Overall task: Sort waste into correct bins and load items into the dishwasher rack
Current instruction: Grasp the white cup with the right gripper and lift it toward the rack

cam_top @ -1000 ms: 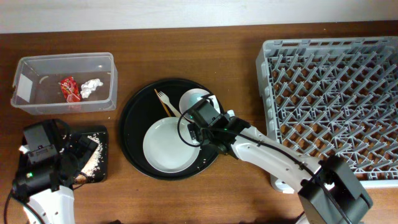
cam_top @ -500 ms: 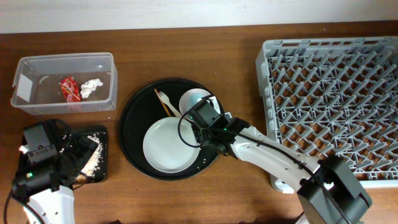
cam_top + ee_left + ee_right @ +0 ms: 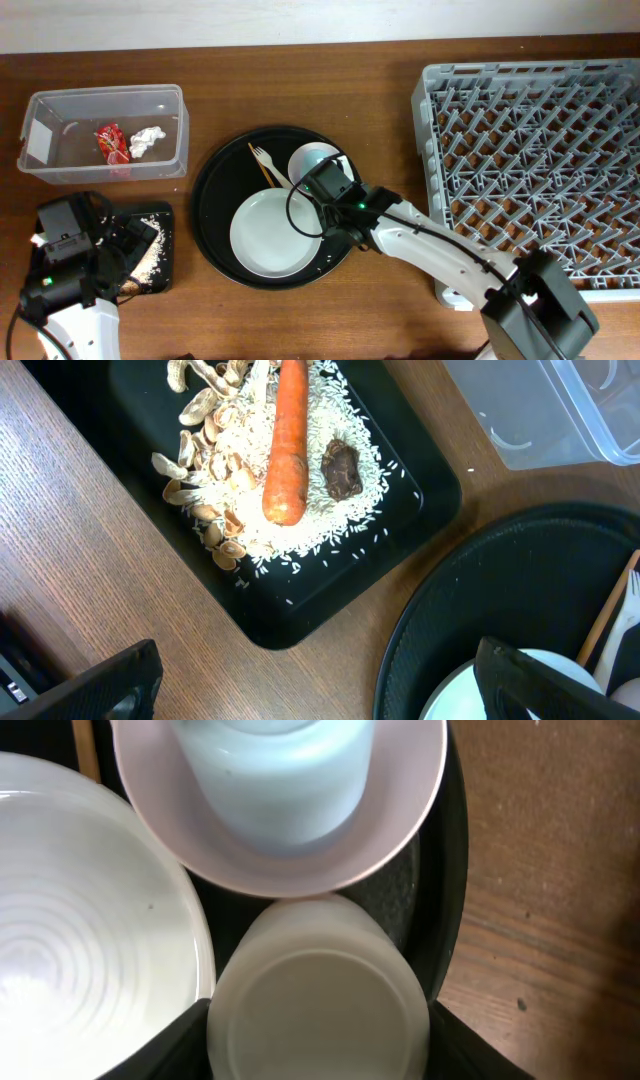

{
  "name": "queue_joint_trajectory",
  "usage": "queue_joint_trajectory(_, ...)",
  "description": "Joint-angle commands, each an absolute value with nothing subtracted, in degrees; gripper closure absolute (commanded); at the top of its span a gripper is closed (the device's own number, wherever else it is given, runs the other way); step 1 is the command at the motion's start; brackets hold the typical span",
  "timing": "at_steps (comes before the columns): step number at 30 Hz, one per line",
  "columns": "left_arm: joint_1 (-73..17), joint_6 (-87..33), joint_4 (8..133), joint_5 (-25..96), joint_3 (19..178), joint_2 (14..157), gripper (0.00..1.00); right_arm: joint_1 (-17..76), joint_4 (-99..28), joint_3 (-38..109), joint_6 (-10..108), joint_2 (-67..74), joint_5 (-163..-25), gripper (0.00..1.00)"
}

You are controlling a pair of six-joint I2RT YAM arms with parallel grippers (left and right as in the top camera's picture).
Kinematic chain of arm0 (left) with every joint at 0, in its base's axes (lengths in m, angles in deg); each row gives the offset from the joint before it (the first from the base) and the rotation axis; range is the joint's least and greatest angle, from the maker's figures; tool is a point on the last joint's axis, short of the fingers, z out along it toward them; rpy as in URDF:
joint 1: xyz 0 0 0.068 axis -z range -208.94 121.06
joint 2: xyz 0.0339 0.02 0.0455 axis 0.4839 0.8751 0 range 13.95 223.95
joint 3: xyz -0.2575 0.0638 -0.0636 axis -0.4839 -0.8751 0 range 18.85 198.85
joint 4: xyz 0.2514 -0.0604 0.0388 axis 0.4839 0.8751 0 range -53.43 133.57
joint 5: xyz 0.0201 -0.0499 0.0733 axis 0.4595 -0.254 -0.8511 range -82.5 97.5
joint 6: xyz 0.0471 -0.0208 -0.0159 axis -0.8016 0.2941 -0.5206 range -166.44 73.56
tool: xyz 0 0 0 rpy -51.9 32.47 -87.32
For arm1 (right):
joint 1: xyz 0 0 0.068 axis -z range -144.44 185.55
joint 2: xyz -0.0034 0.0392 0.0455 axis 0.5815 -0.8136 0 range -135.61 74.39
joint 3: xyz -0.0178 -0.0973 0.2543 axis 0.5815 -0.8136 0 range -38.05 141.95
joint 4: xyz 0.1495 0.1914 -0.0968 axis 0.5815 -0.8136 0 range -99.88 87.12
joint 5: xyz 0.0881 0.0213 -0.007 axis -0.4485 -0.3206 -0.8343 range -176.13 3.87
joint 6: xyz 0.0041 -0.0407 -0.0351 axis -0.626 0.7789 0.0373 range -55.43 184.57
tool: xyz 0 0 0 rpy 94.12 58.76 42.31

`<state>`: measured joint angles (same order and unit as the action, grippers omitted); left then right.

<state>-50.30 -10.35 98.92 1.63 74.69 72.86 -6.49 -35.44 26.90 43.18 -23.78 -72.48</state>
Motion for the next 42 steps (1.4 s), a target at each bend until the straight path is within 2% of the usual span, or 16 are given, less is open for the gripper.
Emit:
queue_joint_trajectory(1,-50.59,-9.78,98.83,1.21,75.69,72.43,0.01,-6.09,-38.3,30.02,42.85,-19.63,-69.74,0.46)
queue_joint_trajectory(6,-50.59,-9.8,98.83,1.19,75.69,72.43,0.01,-1.83,-44.24,34.13,42.85,-13.99,-68.63,0.46)
queue_joint_trajectory(9,-50.59,-9.78,98.83,1.21,75.69,72.43,0.01,4.64,-46.04,36.16,43.09,-9.62,-68.5,0.4)
queue_joint_trajectory(11,-50.59,-9.78,98.83,1.19,75.69,72.43,0.01,9.45,-46.76,37.17,43.68,-7.04,-68.5,0.39)
queue_joint_trajectory(17,-50.59,-9.8,98.83,1.19,75.69,72.43,0.01,30.12,-47.26,38.06,49.32,-1.18,-69.04,0.4)
queue_joint_trajectory(23,-50.59,-9.78,98.83,1.21,75.69,72.43,0.01,51.11,-46.12,38.04,49.8,-1.88,-70.47,0.4)
queue_joint_trajectory(27,-50.59,-9.8,98.83,1.21,75.69,72.43,0.01,62.14,-44.42,38.04,50.85,-4.85,-77.68,0.39)
queue_joint_trajectory(28,-50.59,-9.78,98.83,1.19,75.69,72.43,0.01,64.11,-44.05,38.04,52.08,-6.03,-80.3,0.36)
queue_joint_trajectory(31,-50.59,-9.78,98.83,1.19,75.69,72.43,0.01,67.61,-43.57,38.04,55.29,-10.06,-86.01,0.21)
queue_joint_trajectory(37,-50.59,-9.78,98.83,1.21,75.69,72.43,0.01,68.09,-43.33,38.13,55.6,-13.36,-90.29,0.03)
queue_joint_trajectory(42,-50.59,-9.8,98.83,1.19,75.69,72.43,0.01,68.09,-46.04,41.34,55.55,-9.57,-98.55,0.01)
